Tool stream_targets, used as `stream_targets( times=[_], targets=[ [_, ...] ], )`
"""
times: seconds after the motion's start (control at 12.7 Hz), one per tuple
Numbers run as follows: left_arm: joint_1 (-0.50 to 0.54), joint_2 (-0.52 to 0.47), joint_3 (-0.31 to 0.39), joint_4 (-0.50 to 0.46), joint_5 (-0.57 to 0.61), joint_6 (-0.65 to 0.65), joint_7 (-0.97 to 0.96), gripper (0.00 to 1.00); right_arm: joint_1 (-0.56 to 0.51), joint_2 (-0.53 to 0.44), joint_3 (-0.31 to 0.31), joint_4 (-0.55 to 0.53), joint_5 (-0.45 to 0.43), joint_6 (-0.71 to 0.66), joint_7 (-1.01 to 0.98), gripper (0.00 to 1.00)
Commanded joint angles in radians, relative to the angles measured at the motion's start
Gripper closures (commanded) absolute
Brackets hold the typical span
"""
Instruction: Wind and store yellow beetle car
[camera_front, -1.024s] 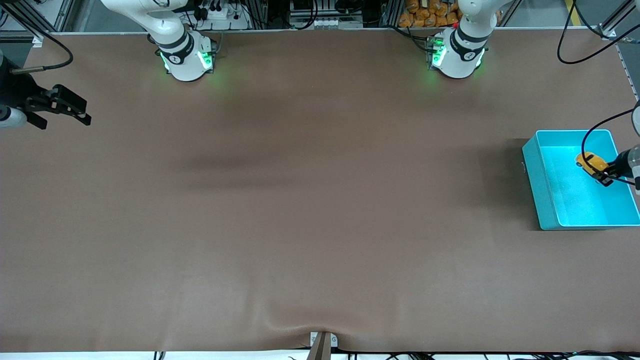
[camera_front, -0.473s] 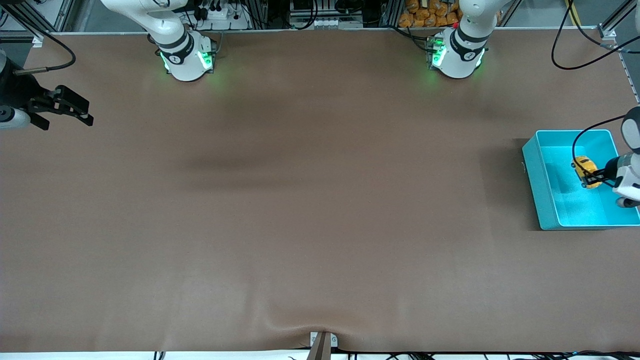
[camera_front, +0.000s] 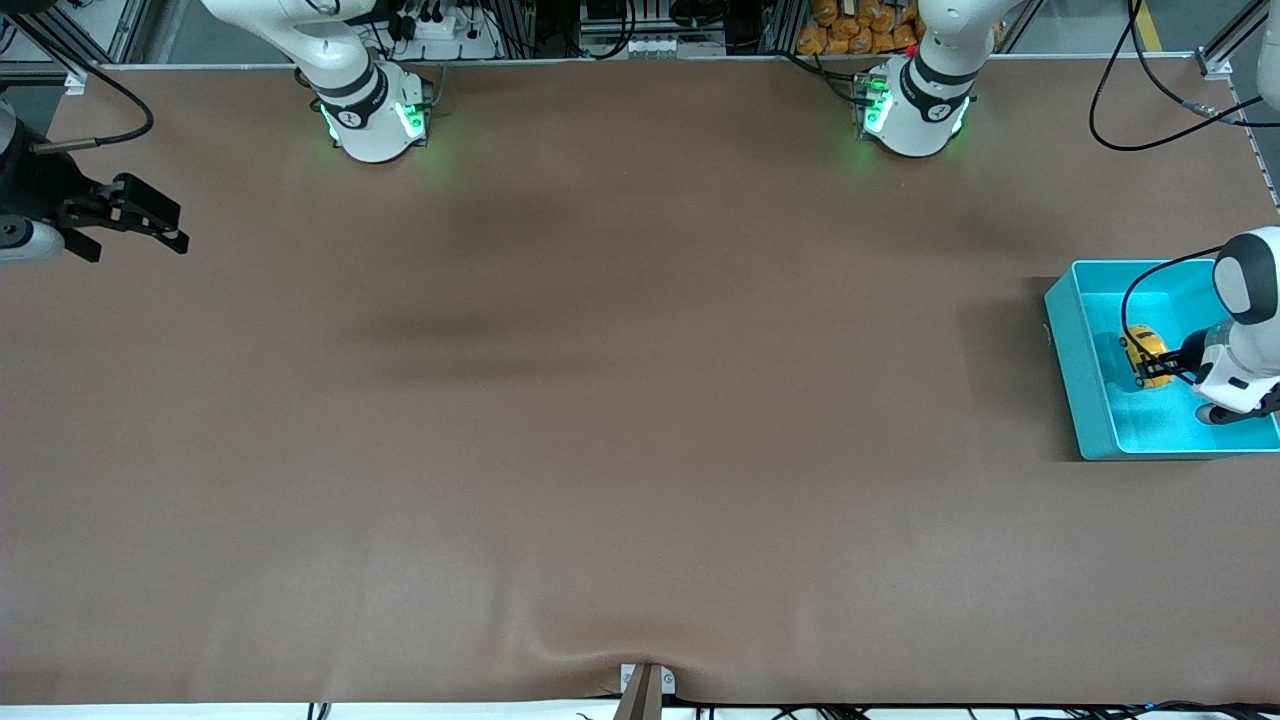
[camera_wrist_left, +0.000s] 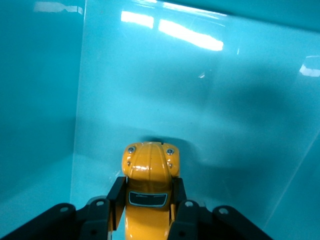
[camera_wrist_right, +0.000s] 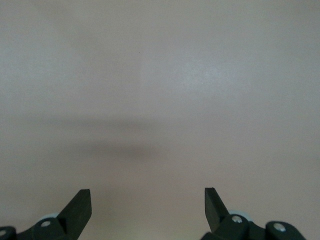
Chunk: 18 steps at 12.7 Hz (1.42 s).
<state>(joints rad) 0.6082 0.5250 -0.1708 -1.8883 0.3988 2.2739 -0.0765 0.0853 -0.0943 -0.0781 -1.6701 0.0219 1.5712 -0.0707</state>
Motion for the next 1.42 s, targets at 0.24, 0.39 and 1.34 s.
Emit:
stream_targets(
  times=[0.24, 0.39, 1.34],
  targets=[
    [0.013, 0.009, -0.010, 0.003, 0.017, 0.012, 0.015, 0.34, 0.004, -0.001, -0.005, -0.005, -0.002, -0.008, 0.008, 0.00],
    [0.013, 0.004, -0.010, 0.008, 0.015, 0.012, 0.012, 0.01, 0.004, -0.001, -0.005, -0.007, -0.002, -0.008, 0.008, 0.00],
    [-0.218, -0.318, -0.078, 0.180, -0.033, -0.383, 0.015, 0.00, -0.003, -0.002, -0.003, 0.003, -0.007, 0.019, 0.005, 0.00]
  ],
)
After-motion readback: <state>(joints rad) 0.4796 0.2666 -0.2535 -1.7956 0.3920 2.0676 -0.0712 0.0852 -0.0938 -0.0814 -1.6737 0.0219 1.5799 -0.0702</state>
